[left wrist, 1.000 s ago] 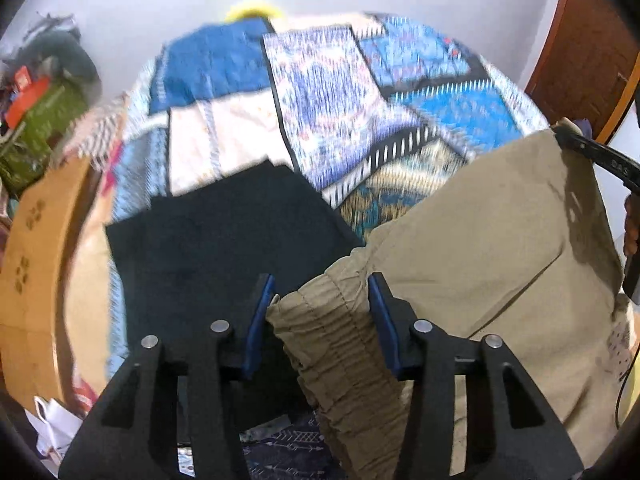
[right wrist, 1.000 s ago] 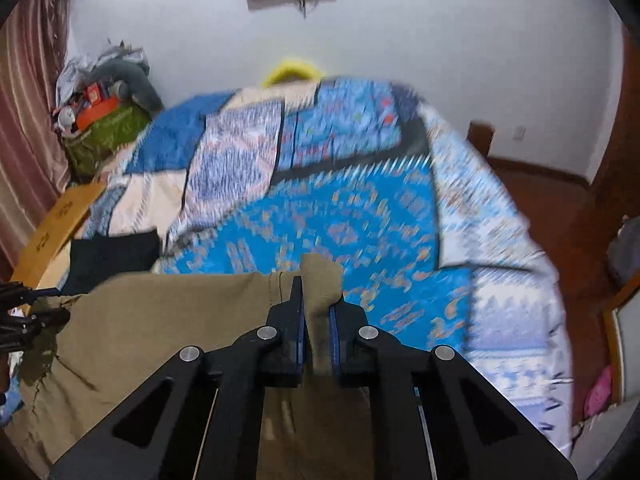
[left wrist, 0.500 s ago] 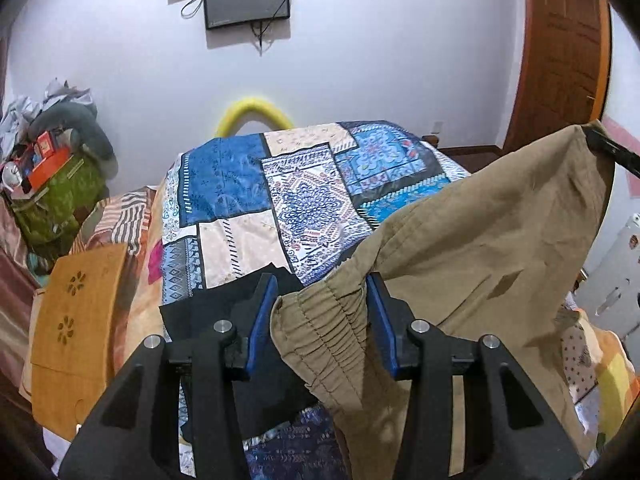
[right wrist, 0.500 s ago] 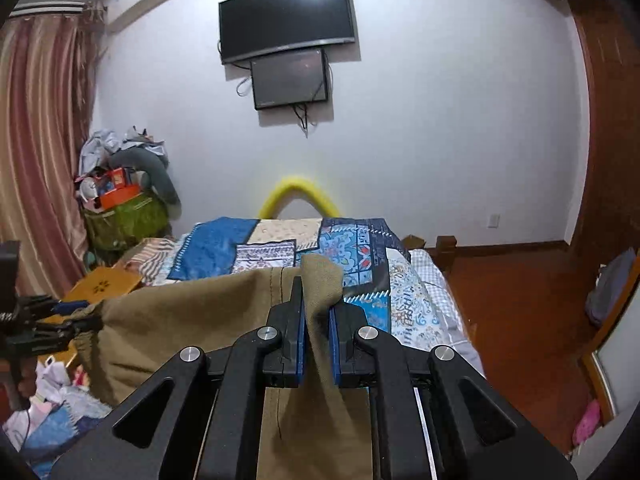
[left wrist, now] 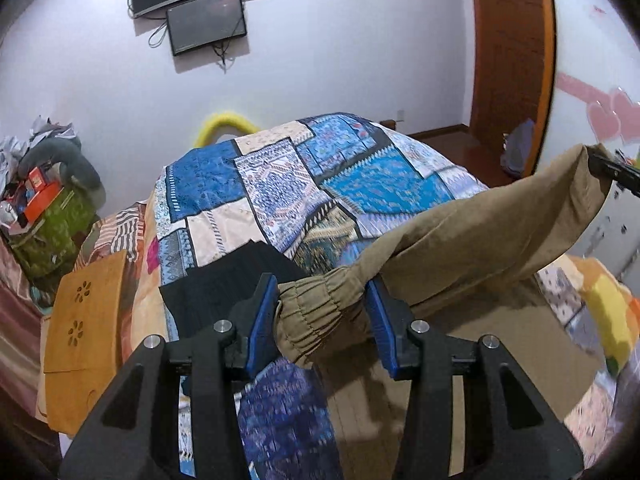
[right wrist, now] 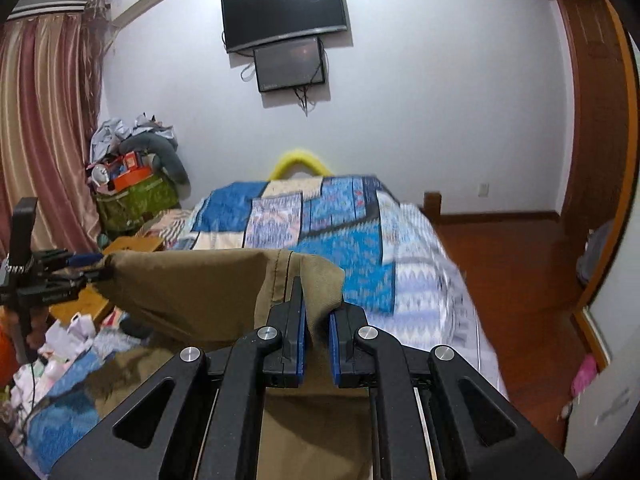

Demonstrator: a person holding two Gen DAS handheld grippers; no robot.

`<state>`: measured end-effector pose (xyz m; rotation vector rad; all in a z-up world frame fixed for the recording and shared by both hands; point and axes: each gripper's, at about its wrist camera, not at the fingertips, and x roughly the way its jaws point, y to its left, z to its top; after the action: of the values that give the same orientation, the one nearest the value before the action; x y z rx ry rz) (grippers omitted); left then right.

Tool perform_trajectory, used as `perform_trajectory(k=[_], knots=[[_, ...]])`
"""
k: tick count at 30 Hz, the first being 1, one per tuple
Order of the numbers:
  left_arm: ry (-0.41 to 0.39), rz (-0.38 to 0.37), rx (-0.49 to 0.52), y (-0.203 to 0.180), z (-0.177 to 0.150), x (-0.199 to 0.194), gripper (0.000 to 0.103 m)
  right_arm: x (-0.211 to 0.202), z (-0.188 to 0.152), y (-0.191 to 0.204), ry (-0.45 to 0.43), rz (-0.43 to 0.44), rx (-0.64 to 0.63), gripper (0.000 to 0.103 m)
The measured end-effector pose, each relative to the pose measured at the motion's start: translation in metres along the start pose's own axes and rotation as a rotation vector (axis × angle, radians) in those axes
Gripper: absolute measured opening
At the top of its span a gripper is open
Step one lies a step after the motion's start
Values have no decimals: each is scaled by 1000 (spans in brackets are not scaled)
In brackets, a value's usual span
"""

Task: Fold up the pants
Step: 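Fold the held leg over toward the waistband with the right gripper, then release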

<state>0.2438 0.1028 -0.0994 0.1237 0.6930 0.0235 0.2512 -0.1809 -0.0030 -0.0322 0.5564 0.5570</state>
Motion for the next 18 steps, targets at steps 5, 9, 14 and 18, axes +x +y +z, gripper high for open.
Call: perform_trajectory(k=[5, 9, 14, 18], knots=[[25, -21, 10, -9, -29, -6, 46, -13, -30, 10, 45, -10, -2, 8], [69, -46, -2, -12, -50, -3, 46, -19, -55, 17, 87, -14, -1, 8], [93, -88, -21, -13, -77, -6, 46, -22, -82, 19, 129, -2, 30, 8], [118, -106, -28, -14, -94, -9, 46, -21, -103, 20, 175, 7, 57, 9]])
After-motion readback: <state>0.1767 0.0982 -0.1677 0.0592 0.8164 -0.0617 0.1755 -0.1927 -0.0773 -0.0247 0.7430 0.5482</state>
